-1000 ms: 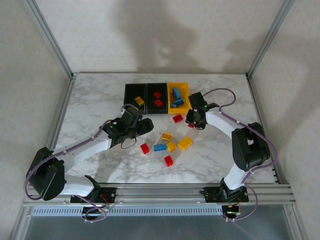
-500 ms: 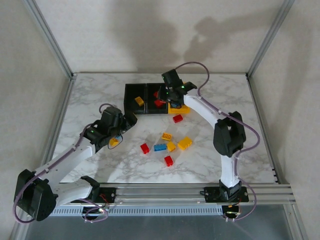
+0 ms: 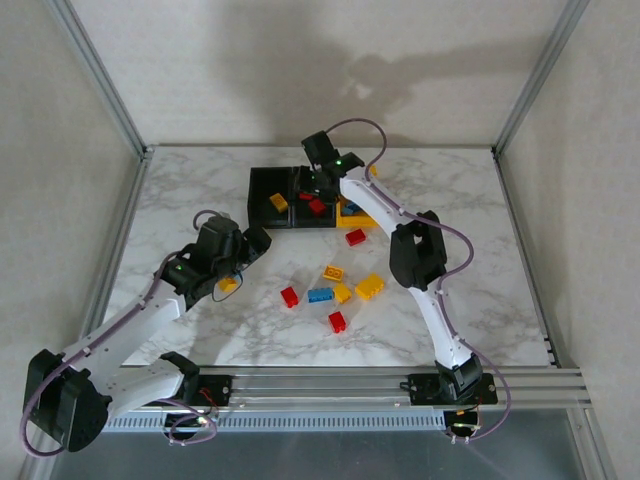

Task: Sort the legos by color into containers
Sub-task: Place the lego in the container.

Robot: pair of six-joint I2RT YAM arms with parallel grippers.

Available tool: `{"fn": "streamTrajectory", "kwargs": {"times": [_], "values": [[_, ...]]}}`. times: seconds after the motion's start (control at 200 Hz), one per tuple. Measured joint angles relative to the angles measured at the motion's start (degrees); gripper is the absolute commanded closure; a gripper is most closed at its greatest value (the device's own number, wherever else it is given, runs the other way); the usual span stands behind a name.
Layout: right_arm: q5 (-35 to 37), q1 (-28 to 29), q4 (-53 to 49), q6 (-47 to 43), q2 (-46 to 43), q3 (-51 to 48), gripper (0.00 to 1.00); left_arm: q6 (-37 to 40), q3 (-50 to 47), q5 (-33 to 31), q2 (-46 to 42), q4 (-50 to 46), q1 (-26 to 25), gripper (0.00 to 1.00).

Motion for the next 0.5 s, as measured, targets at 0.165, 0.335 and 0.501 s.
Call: {"fn": "streamTrajectory", "kwargs": {"times": [0.165, 0.335, 0.501], "values": [[-1.3, 0.0, -0.7, 0.0, 2.3, 0.3, 0.68, -0.5, 0.0, -0.2, -1.0, -0.8, 0.0, 0.27], [-2.5, -0.1, -0.7, 0.0, 3.6, 0.9, 0.64, -0.9, -0.7, -0.2, -1.0, -0.9, 0.0, 0.27], [-2.5, -0.2, -0.7, 0.3, 3.6, 0.9, 0.57, -1.0, -1.4, -0.2, -1.0, -0.9, 0.0, 0.27]]}}
